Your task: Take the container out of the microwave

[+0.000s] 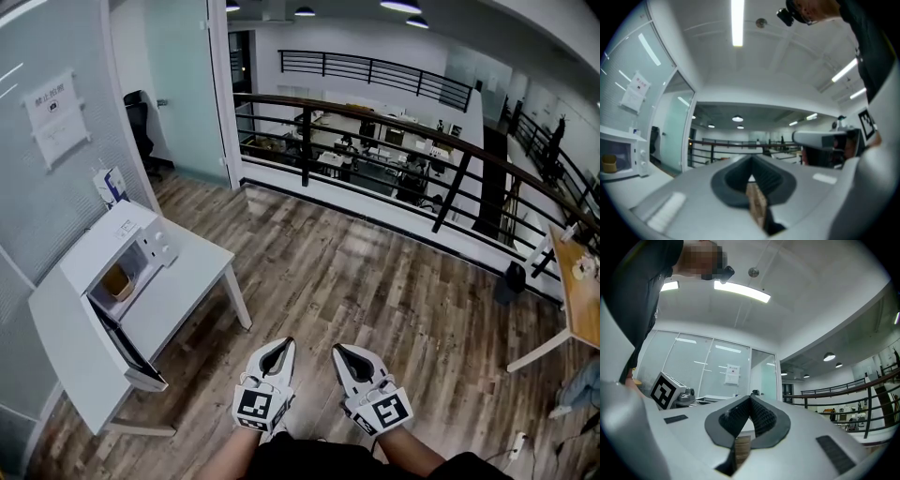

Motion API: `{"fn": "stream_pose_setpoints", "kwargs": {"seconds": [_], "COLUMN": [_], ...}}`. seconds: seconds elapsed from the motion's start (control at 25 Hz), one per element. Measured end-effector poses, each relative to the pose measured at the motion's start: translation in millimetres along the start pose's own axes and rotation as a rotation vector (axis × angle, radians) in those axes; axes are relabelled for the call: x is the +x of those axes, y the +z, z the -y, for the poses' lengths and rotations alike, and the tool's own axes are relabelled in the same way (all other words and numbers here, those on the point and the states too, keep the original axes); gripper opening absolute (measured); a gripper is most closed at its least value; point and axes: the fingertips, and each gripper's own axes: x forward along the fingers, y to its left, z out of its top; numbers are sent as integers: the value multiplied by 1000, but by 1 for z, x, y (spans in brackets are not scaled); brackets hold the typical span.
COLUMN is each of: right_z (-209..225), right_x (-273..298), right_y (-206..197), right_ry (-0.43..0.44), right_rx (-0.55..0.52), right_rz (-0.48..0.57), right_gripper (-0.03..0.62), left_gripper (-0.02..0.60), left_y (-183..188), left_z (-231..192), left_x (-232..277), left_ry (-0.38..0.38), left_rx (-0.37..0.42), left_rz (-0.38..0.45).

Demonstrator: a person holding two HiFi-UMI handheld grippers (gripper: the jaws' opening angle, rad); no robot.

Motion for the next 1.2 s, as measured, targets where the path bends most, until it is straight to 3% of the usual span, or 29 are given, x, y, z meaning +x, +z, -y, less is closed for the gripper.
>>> {"fn": "stream_pose_setpoints", "kwargs": {"seconds": [0.44,0.96,1.2], "right_z": [2,-25,-21], "right_x": [109,191,235], "right_y": [-21,-34,-41], "right_ry": [7,81,166], "right_rx": [4,11,19], "right_rz": [-7,-25,-16], "right_gripper": [-6,-6,-6], "left_gripper": [5,5,5], "left_y": [-2,-11,-13], "left_z": [-97,-188,-223], "left_x": [26,11,21], "left_ry": [13,130,216], "left_rx": [20,-26,7], "left_rz": [5,10,12]}}
